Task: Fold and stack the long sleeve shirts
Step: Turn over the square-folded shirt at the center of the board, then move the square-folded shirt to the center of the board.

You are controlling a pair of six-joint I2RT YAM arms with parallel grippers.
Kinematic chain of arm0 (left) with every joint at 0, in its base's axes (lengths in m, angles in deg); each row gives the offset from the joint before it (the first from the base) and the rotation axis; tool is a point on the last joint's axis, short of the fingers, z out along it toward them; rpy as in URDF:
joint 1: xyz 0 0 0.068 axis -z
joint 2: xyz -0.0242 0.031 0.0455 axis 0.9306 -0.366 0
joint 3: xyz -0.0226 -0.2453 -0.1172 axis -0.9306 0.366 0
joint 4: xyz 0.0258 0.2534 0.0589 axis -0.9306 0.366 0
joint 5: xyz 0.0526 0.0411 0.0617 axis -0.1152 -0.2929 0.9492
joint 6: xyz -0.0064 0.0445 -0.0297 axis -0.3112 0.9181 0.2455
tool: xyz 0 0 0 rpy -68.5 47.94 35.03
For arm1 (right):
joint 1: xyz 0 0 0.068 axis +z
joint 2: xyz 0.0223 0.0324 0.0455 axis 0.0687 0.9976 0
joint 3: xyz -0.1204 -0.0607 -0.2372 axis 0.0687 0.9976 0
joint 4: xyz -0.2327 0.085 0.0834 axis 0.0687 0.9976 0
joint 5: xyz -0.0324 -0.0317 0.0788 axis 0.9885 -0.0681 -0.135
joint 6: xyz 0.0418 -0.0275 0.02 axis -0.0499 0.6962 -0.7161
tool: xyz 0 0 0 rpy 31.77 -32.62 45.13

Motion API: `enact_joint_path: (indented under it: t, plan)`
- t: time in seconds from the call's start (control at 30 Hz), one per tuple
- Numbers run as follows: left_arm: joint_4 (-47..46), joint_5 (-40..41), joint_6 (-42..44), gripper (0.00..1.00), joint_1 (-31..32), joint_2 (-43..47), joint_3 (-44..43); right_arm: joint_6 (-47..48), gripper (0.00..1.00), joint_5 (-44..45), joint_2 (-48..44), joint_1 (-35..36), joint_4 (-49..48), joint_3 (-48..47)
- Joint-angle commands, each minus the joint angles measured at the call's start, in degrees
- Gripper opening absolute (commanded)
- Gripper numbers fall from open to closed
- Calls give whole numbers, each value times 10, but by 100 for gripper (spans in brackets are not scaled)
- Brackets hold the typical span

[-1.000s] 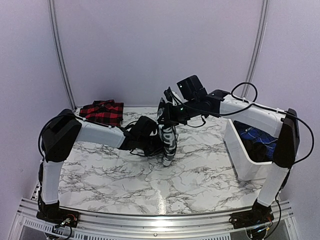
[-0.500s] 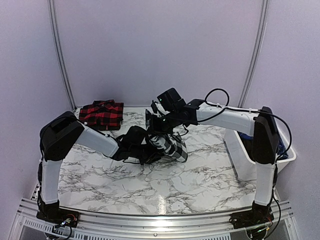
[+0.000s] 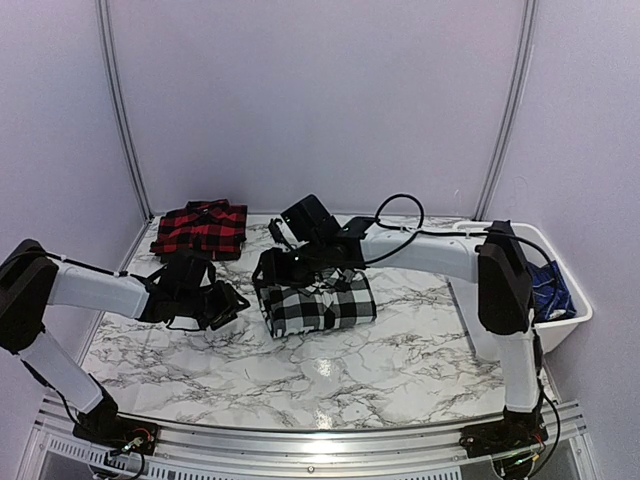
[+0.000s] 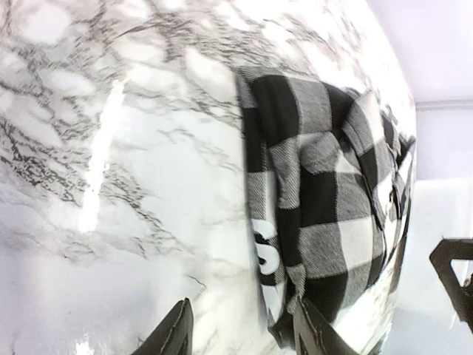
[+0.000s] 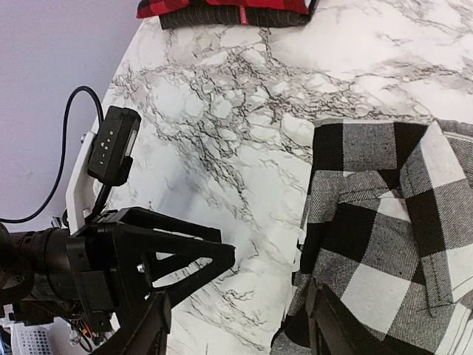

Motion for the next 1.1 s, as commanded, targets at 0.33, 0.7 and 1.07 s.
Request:
enact_joint_path:
  t: [0.33,0.7,1.07]
  plan:
    - [137,-10,117,41,56,-70,-199,106,60,55,-288,-128,-108,346]
    - [217,49,96,40,99,-144,-248,133,55,-7,-307,-180,-232,525]
    - [211,47,69,22,119,-150,-220,114,36,-20,-263,-162,-293,558]
